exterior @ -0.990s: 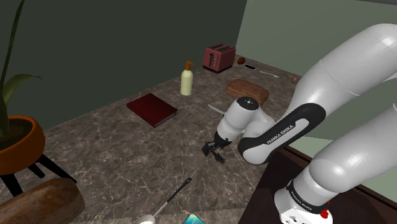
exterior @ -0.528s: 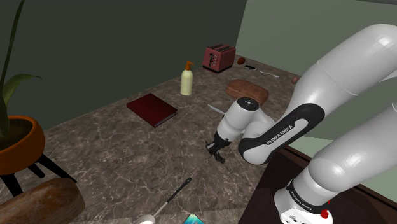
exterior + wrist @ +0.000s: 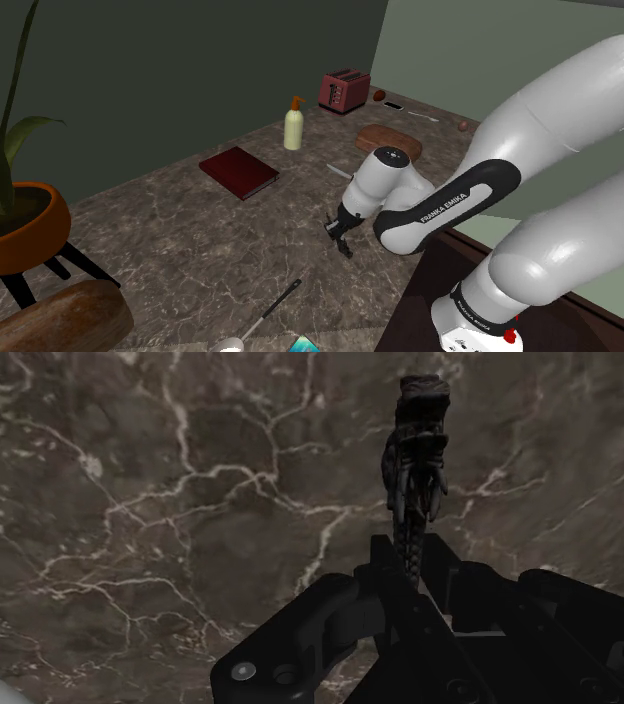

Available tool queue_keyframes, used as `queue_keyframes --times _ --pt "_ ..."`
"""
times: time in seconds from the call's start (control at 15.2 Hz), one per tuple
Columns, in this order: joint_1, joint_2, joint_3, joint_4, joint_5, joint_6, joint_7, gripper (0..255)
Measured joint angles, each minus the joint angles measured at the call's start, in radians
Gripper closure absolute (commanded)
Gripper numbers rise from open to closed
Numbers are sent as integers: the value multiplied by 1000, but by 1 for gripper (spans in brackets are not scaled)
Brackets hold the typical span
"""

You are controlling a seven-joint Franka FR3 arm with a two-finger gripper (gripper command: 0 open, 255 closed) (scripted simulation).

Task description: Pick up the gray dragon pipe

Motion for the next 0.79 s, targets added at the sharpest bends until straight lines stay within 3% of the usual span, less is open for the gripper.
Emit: queue_keyframes --times 0.26,0.79 --pt "63 -80 -51 8 59 -88 -45 255" --pt "118 -214 -106 33 104 -248 -86 255"
